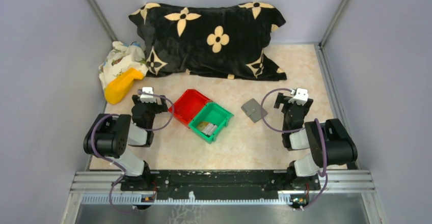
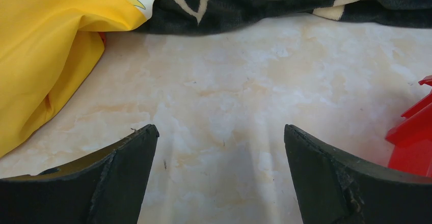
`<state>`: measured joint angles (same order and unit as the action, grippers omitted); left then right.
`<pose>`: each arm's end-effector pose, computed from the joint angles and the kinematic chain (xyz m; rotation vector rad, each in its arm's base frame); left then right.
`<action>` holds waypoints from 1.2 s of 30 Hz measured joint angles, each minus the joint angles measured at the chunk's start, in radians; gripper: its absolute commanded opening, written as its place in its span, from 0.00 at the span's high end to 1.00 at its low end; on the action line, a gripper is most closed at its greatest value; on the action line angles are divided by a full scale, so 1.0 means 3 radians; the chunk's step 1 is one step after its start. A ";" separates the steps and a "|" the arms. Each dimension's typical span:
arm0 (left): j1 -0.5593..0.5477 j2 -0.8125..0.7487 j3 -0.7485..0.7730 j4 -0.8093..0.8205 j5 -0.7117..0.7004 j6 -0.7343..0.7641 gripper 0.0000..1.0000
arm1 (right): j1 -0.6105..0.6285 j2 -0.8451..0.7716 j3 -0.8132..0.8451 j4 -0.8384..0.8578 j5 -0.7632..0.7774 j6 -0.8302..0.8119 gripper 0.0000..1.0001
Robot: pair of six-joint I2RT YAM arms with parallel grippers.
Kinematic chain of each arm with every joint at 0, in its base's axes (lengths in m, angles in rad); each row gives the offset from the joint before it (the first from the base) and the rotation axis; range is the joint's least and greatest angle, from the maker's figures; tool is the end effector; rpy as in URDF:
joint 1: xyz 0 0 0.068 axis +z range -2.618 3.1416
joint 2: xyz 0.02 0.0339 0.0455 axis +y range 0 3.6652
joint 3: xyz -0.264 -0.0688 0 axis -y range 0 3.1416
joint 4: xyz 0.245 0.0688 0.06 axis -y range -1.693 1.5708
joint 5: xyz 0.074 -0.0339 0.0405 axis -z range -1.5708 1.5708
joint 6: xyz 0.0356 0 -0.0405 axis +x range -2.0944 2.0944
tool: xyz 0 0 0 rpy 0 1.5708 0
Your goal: Take the credit cards out of the card holder
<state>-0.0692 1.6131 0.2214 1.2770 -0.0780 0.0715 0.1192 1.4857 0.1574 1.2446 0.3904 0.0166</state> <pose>0.2422 -0.0140 0.1343 0.0600 1.6845 0.0675 0.2212 0.0129 0.1442 0.2119 1.6391 -0.2193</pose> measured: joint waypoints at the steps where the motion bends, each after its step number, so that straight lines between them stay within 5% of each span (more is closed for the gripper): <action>1: 0.0000 0.0000 0.0000 -0.0001 -0.0001 0.0000 0.01 | 0.0000 0.0000 0.0000 0.0000 0.0000 0.0000 0.01; 14: 0.0000 -0.0047 0.0017 -0.0090 -0.0060 -0.0013 0.01 | -0.0015 -0.0177 0.0009 -0.0205 -0.0074 -0.0031 0.01; 22: -0.0085 -0.0949 0.0275 -0.0832 -0.0156 -0.0056 0.01 | -0.0018 -0.0921 0.0989 -0.1999 -0.0148 0.0493 0.01; 27: -0.0248 -0.1694 0.0346 -0.1335 -0.0187 -0.0544 0.01 | -0.0022 -0.0952 0.1787 -0.3271 -0.0242 0.0984 0.01; 33: -0.0490 -0.1765 0.1156 -0.2637 -0.0075 -0.1395 0.00 | 0.0051 -0.0871 0.2032 -0.3962 -0.0730 0.1199 0.24; 36: -0.0745 -0.1692 0.1396 -0.3053 -0.0033 -0.1555 0.00 | 0.0393 -0.0866 0.2047 -0.4213 -0.0752 0.1207 0.45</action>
<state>-0.2928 1.1053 0.6403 0.3611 -0.0879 -0.3950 0.2371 1.2259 0.7715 -0.0193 0.1650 0.3786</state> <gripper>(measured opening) 0.998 0.726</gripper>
